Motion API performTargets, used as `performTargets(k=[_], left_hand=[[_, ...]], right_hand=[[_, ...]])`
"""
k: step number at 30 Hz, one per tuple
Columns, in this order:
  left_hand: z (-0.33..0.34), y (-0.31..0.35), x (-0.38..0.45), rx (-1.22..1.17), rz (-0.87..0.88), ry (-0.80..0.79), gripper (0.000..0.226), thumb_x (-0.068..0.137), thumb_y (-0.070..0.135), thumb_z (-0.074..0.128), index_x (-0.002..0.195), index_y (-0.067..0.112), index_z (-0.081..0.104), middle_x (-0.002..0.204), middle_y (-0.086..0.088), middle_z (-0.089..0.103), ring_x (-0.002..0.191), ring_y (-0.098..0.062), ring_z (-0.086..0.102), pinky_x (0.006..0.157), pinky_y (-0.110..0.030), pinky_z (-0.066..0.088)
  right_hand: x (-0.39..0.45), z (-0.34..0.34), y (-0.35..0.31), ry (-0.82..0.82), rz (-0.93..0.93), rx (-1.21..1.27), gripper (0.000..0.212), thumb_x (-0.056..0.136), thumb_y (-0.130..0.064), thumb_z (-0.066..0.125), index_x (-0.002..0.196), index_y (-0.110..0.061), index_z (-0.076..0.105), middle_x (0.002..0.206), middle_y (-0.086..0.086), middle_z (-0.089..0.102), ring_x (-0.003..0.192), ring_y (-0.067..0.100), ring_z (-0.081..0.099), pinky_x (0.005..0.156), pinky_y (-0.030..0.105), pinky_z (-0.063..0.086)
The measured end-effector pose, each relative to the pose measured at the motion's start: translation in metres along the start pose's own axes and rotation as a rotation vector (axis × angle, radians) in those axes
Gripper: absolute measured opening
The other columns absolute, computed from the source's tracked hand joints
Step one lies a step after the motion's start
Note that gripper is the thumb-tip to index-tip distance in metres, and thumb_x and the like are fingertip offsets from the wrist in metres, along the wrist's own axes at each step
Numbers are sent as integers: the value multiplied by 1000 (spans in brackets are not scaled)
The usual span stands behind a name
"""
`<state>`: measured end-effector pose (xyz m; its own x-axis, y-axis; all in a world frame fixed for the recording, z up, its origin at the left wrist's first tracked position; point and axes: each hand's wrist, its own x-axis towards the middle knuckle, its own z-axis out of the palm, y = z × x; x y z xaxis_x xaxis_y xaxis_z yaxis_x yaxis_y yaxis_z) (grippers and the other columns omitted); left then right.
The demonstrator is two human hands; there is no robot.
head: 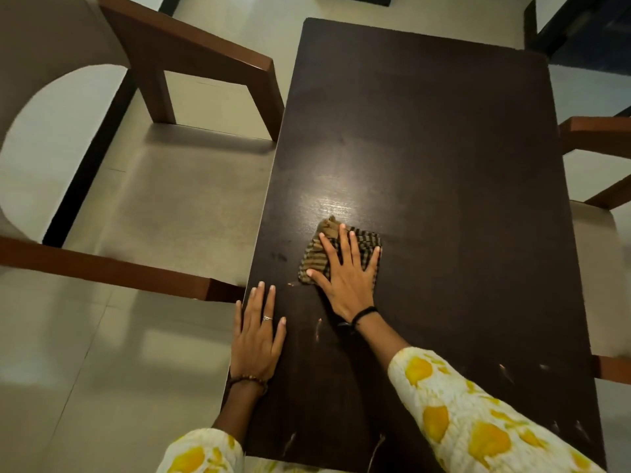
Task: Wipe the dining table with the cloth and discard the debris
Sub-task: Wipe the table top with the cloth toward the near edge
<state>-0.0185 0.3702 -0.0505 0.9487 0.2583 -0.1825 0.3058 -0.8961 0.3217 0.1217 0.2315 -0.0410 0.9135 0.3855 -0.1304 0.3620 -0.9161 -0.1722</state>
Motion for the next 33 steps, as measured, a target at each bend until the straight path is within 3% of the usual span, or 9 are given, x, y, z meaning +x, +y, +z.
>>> performTargets(k=[5,8,12,17,22,25,29,33], left_hand=[[2,-2,-1,-34,15,18,55,95,39,21,143,12,20,150,-11,25,139,-19,15,113,-39,7],[1,-3,-2,-93,31,31,62,88,36,33,143,10,21,150,-11,24,139,-19,14,113,-39,7],[-1,-2,-4,-149,40,59,66,86,34,36,144,8,16,151,-9,18,140,-19,14,114,-38,6],[-4,-2,-6,-166,34,114,73,82,31,36,147,12,6,152,-7,10,141,-17,8,114,-42,1],[-3,-4,-6,-119,-13,106,72,81,30,34,145,8,10,151,-13,17,140,-20,11,114,-43,1],[-2,-4,-5,-109,-22,96,69,81,31,34,143,4,17,149,-18,23,138,-24,14,113,-42,4],[-2,-3,-4,-101,-13,103,69,82,31,34,143,3,19,148,-18,24,138,-24,15,114,-40,4],[-2,-2,-4,-117,-12,106,70,81,29,34,143,4,15,149,-18,22,139,-24,14,113,-41,5]], right_hand=[[36,-5,-25,-52,-135,61,70,83,-65,19,145,-33,21,157,5,8,144,23,6,106,59,-12],[59,-9,-39,-163,-261,121,66,86,-59,42,144,-38,19,157,-1,-1,144,17,-3,107,54,-16],[76,-13,-52,-269,-409,226,68,81,-45,61,141,-39,29,157,-5,6,144,17,0,108,56,-14],[73,-21,-43,-361,-595,231,64,79,-28,64,137,-36,38,154,-6,18,143,16,9,109,58,-11],[42,-25,-19,-373,-724,248,53,72,-29,70,123,-33,56,147,-8,34,138,14,22,109,48,-11],[22,-25,8,-380,-698,321,45,69,-31,66,114,-32,64,142,-11,41,134,9,28,109,40,-11],[21,-33,32,-412,-447,647,55,62,-50,51,108,-25,67,131,-19,46,125,-4,32,107,29,-6],[53,-42,13,-323,-324,765,58,67,-45,55,117,-16,62,131,-11,48,120,0,35,106,17,2]])
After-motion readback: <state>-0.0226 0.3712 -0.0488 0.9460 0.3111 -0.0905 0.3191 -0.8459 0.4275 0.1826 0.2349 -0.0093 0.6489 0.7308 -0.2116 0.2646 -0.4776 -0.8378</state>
